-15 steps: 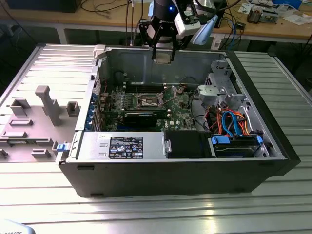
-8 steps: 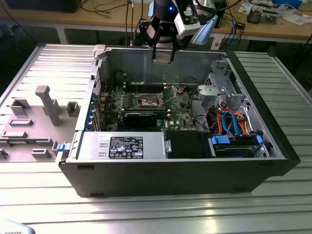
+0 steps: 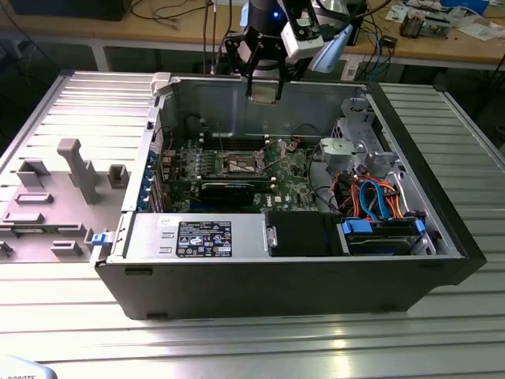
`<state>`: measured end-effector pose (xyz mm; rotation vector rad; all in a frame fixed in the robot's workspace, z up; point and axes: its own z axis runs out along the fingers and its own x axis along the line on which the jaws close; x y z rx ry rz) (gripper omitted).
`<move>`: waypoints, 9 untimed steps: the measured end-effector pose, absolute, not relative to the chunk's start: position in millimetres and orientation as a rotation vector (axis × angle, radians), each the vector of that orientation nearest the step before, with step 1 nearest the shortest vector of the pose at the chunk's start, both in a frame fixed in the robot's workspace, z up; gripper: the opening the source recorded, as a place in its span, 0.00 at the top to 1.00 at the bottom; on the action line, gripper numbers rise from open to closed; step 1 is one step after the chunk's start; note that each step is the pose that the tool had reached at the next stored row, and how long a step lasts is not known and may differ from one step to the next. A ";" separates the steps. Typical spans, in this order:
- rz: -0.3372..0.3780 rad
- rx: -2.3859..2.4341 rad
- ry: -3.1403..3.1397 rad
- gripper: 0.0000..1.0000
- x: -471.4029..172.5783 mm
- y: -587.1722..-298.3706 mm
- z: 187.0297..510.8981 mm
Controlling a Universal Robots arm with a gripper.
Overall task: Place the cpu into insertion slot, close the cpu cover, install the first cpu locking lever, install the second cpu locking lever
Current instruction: 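Place the cpu into insertion slot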
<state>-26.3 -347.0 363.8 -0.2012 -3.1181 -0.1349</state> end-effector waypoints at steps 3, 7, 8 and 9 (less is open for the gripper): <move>-0.135 -0.243 -3.116 0.46 -26.3 -346.9 363.2; -0.135 -0.260 -3.115 0.46 -26.3 -347.0 363.0; -0.135 -0.260 -3.115 0.46 -26.3 -347.0 363.0; -0.135 -0.261 -3.115 0.46 -26.3 -347.0 363.0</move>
